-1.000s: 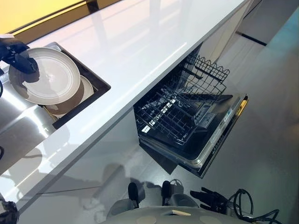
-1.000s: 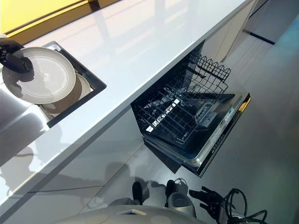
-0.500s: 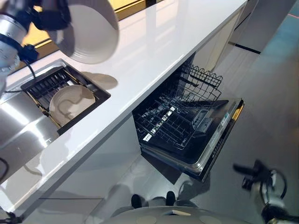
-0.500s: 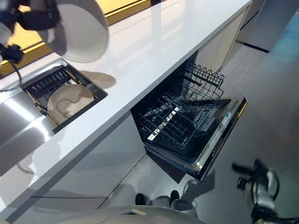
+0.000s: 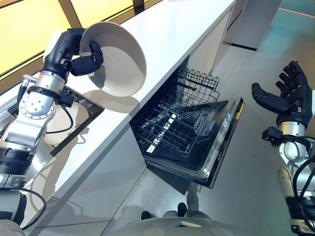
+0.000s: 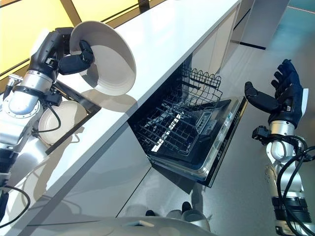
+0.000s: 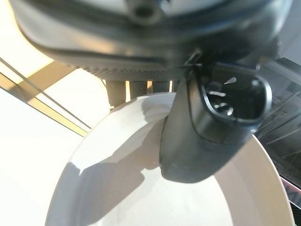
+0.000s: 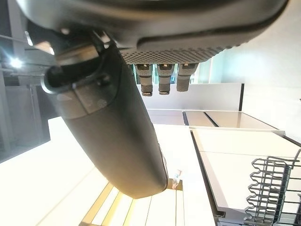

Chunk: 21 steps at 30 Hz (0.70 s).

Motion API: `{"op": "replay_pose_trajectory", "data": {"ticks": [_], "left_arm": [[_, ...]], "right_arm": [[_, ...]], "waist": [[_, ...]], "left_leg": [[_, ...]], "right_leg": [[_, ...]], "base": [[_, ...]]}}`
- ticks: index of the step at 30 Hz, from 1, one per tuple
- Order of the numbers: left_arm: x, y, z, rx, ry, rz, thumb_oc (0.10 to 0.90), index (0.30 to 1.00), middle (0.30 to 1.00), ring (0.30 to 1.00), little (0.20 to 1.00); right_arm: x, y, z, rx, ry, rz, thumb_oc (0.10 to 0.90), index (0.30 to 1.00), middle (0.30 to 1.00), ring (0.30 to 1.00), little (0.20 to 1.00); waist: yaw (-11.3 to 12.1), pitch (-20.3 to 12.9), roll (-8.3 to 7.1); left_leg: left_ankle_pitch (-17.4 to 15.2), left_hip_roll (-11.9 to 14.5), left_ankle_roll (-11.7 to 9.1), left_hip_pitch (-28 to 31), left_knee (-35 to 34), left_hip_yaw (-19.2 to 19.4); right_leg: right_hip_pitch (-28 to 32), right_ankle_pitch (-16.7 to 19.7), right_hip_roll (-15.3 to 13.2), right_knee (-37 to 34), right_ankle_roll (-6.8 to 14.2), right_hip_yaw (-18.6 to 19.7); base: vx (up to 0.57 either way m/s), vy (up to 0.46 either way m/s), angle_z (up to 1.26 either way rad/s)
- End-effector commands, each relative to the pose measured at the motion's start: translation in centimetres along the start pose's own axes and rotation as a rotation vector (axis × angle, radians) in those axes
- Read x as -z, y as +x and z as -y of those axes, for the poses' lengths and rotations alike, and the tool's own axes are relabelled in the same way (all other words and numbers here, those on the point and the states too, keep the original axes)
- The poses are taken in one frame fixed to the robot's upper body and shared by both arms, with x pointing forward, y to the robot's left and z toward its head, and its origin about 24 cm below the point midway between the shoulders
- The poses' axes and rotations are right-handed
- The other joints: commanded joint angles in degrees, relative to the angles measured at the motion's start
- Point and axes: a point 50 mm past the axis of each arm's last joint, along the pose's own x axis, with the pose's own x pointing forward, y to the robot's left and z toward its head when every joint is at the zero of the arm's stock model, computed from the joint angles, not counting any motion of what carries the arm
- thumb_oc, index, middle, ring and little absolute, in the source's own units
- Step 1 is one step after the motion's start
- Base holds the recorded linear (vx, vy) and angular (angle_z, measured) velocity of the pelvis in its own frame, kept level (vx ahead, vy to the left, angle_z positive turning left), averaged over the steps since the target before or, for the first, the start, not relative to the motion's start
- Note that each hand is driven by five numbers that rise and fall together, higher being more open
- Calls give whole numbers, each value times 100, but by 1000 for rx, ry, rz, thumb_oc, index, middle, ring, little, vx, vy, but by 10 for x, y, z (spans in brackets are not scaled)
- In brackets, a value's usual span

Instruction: Pick up plates and place into dishwasher.

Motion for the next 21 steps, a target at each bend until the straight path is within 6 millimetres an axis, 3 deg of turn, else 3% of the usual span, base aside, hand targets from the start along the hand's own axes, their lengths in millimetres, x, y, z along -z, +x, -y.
{"op": "replay_pose_trajectory", "data": {"ticks": [1,9,21], "left_arm": [[-58,24,-20,-170,-22,323,100,300,300,300,200],[-71,25,11,-189,39,453,100,300,300,300,200],[-94,39,31,-220,99,551,100,300,300,300,200]], "right_arm": [[-70,13,-26,-153,166,356,800,900,900,900,900],[-65,4,-68,-433,309,267,800,900,900,900,900],[-70,0,-99,-582,438,214,800,900,900,900,900]], "waist": [[-59,-215,-56],[-103,-261,-128],[-230,-303,-148]], "left_leg": [[-475,-102,-89,292,36,145],[-435,-63,-95,302,36,248],[-417,-41,-121,287,36,328]], "right_leg": [[112,-31,-192,126,589,-16],[121,-11,-199,117,573,-51],[87,28,-182,101,578,-16]], "base": [[-5,-1,-4],[-10,-9,-9],[0,0,0]]}}
